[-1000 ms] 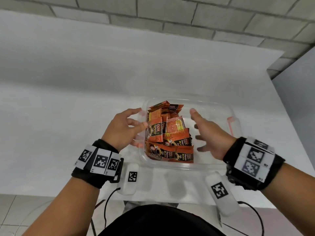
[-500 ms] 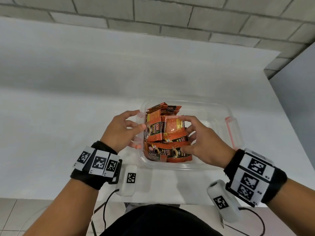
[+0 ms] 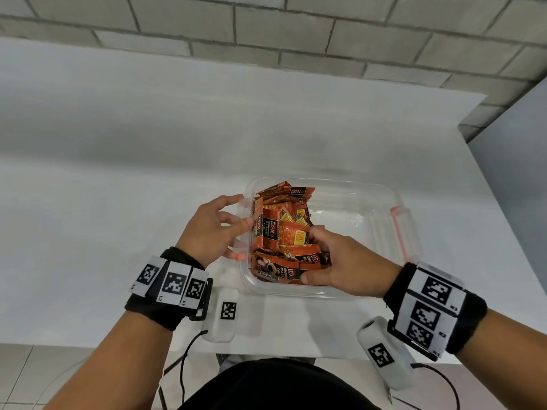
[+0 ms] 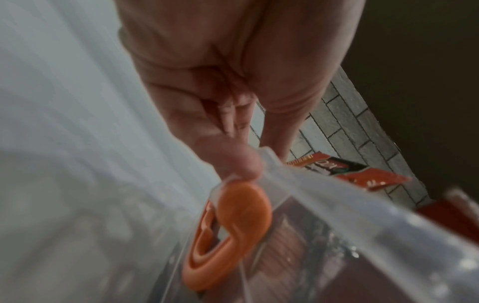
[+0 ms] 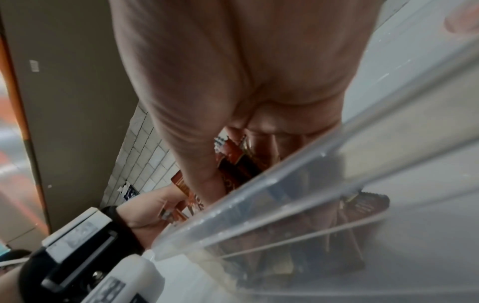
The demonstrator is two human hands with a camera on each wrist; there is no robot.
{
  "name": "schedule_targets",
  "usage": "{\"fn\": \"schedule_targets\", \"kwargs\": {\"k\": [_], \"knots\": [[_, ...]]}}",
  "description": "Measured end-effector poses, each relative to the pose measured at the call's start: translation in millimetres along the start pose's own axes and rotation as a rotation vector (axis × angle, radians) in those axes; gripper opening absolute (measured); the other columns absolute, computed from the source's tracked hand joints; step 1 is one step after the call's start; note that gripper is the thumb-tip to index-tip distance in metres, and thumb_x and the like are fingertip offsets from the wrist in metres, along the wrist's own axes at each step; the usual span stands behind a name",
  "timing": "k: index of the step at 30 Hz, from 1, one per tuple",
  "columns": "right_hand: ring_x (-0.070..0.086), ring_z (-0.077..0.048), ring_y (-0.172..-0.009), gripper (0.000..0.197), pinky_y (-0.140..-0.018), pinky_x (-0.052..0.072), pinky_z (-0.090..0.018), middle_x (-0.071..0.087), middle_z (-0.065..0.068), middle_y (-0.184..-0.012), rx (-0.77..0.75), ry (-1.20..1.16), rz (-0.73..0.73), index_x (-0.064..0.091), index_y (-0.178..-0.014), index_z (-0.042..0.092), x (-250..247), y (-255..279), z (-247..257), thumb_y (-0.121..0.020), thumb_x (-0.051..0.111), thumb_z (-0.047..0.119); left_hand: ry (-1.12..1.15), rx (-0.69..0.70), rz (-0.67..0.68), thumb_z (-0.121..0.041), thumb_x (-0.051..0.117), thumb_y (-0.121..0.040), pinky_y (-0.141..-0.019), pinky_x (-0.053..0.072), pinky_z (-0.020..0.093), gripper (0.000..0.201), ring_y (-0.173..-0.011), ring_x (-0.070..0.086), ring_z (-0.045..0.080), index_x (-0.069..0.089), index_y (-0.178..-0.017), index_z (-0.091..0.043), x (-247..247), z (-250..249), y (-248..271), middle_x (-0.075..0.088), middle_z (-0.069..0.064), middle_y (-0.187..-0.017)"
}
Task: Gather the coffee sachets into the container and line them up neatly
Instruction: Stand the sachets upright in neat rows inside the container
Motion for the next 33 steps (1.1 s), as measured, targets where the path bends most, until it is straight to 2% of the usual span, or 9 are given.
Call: {"fn": "schedule_targets", "kwargs": {"k": [6, 10, 14, 17, 24, 27, 30, 32, 33], "knots": [[0.064, -0.004, -0.096, 0.049, -0.081, 0.050, -0.012, 0.066, 0.009, -0.113, -0.051, 0.048, -0.079, 0.049, -0.127, 0.024, -3, 2, 5, -0.084, 0.069, 0.014, 0.000, 0.008, -0.005, -0.021, 0.070, -0.085, -0.048, 0.054, 0.031, 0.051, -0.060, 0.069, 0.022, 0.051, -0.132, -0.025, -1, 0, 0, 0.067, 0.009, -0.092], [0.065, 0.000, -0.081, 0.036, -0.066, 0.047, -0.011, 0.067, 0.011, -0.099, -0.071, -0.008, -0.146, 0.051, -0.110, 0.031, -14, 6, 5, -0.084, 0.067, 0.012, -0.003, 0.019, 0.001, -0.021, 0.069, -0.086, -0.050, 0.056, 0.034, 0.051, -0.061, 0.069, 0.021, 0.050, -0.133, -0.025, 0, 0, 1, 0.066, 0.009, -0.090], [0.066, -0.005, -0.083, 0.029, -0.070, 0.053, -0.019, 0.069, 0.011, -0.097, -0.082, -0.048, -0.193, 0.054, -0.102, 0.031, -27, 12, 4, -0.083, 0.067, 0.013, -0.049, 0.051, 0.008, -0.026, 0.067, -0.087, -0.044, 0.051, 0.028, 0.050, -0.069, 0.070, 0.019, 0.049, -0.133, -0.029, -2, -3, 3, 0.065, 0.004, -0.091], [0.067, -0.006, -0.081, 0.026, -0.073, 0.055, -0.024, 0.070, 0.009, -0.093, -0.086, -0.079, -0.246, 0.057, -0.101, 0.025, -40, 17, 2, -0.082, 0.069, 0.012, -0.067, 0.061, -0.076, -0.033, 0.064, -0.088, -0.047, 0.051, 0.029, 0.045, -0.080, 0.068, 0.020, 0.051, -0.131, -0.028, -19, -8, 7, 0.062, 0.001, -0.098], [0.067, 0.000, -0.078, 0.030, -0.065, 0.051, -0.013, 0.071, 0.014, -0.085, -0.186, -0.183, -0.471, 0.059, -0.097, 0.029, -95, 39, 26, -0.080, 0.068, 0.006, -0.016, 0.252, -0.228, -0.041, 0.063, -0.087, -0.048, 0.047, 0.025, 0.032, -0.083, 0.066, 0.016, 0.060, -0.117, -0.031, -45, -69, 36, 0.064, -0.005, -0.093], [0.061, 0.008, -0.073, 0.024, -0.061, 0.044, -0.004, 0.061, 0.022, -0.080, -0.305, 0.018, -0.743, 0.050, -0.093, 0.028, -126, 54, 63, -0.082, 0.067, 0.016, 0.079, 0.289, -0.071, -0.060, 0.061, -0.076, -0.054, 0.053, 0.029, 0.060, -0.083, 0.068, 0.013, 0.053, -0.127, -0.028, -3, -100, 45, 0.067, -0.001, -0.099], [0.056, -0.001, -0.069, 0.025, -0.063, 0.043, -0.008, 0.059, 0.017, -0.083, -0.431, 0.184, -0.952, 0.051, -0.105, 0.021, -134, 63, 102, -0.085, 0.065, 0.019, 0.218, 0.119, 0.267, -0.078, 0.056, -0.061, -0.073, 0.058, 0.040, 0.095, -0.100, 0.066, 0.023, 0.033, -0.143, -0.034, 64, -110, 39, 0.060, 0.003, -0.121], [0.056, -0.007, -0.073, 0.028, -0.063, 0.042, -0.015, 0.062, 0.006, -0.087, -0.510, 0.263, -1.010, 0.054, -0.111, 0.013, -128, 64, 119, -0.085, 0.064, 0.018, 0.319, 0.097, 0.476, -0.085, 0.059, -0.053, -0.082, 0.056, 0.049, 0.091, -0.110, 0.061, 0.032, 0.045, -0.134, -0.044, 96, -126, 37, 0.055, 0.006, -0.129], [0.058, -0.012, -0.075, 0.029, -0.064, 0.043, -0.019, 0.062, 0.003, -0.089, -0.540, 0.308, -1.015, 0.053, -0.112, 0.013, -122, 62, 124, -0.085, 0.061, 0.019, 0.399, 0.116, 0.557, -0.084, 0.060, -0.054, -0.087, 0.052, 0.054, 0.084, -0.114, 0.059, 0.035, 0.055, -0.125, -0.040, 106, -136, 37, 0.056, 0.008, -0.128]]}}
Point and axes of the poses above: each hand's wrist, its own y-axis away from the middle knuckle, its own x-axis out of the palm, z = x × y, the point moved 10 cm from there along -y, towards the middle knuckle
